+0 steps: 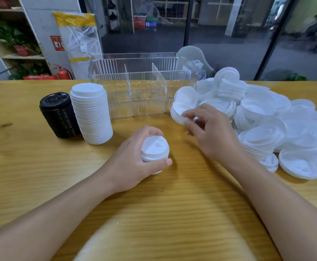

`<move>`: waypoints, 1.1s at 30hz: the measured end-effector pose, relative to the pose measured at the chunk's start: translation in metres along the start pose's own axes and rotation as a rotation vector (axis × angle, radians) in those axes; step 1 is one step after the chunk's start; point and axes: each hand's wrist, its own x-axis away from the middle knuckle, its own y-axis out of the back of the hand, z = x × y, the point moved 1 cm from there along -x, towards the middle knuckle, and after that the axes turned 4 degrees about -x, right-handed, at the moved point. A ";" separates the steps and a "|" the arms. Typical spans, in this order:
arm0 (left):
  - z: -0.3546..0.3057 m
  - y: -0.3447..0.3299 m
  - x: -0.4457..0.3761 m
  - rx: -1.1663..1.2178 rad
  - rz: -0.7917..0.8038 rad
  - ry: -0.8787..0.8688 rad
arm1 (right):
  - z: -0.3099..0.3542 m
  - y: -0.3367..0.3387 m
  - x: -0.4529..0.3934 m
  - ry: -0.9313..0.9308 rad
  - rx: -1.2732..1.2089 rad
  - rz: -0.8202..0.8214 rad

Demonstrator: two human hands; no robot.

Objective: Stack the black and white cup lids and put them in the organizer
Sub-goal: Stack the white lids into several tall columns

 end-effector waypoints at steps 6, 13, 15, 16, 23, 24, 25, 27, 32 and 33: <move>0.002 0.003 0.003 -0.028 0.000 0.000 | 0.006 -0.006 0.010 -0.002 0.071 0.136; 0.000 0.005 0.007 -0.022 0.012 -0.021 | 0.005 -0.006 0.015 -0.062 0.017 0.237; 0.000 0.005 0.007 -0.028 0.019 -0.028 | 0.005 -0.002 0.014 -0.063 -0.035 0.203; -0.001 0.006 0.008 -0.017 0.022 -0.029 | 0.005 -0.001 0.013 -0.060 -0.047 0.185; 0.002 0.009 0.009 0.030 0.030 -0.021 | 0.013 0.009 0.008 -0.068 -0.276 0.048; 0.002 0.009 0.009 0.026 0.028 -0.018 | 0.013 0.011 0.007 -0.089 -0.354 0.020; 0.002 0.009 0.009 0.021 0.027 -0.015 | 0.012 0.012 0.006 -0.129 -0.423 0.006; 0.001 0.008 0.009 0.026 0.035 -0.018 | 0.007 0.008 0.007 -0.212 -0.478 0.031; 0.003 0.006 0.009 0.006 0.058 -0.016 | 0.002 -0.012 0.008 -0.258 -0.288 -0.025; 0.003 0.006 0.009 0.000 0.057 -0.012 | 0.004 -0.012 0.008 -0.271 -0.298 -0.050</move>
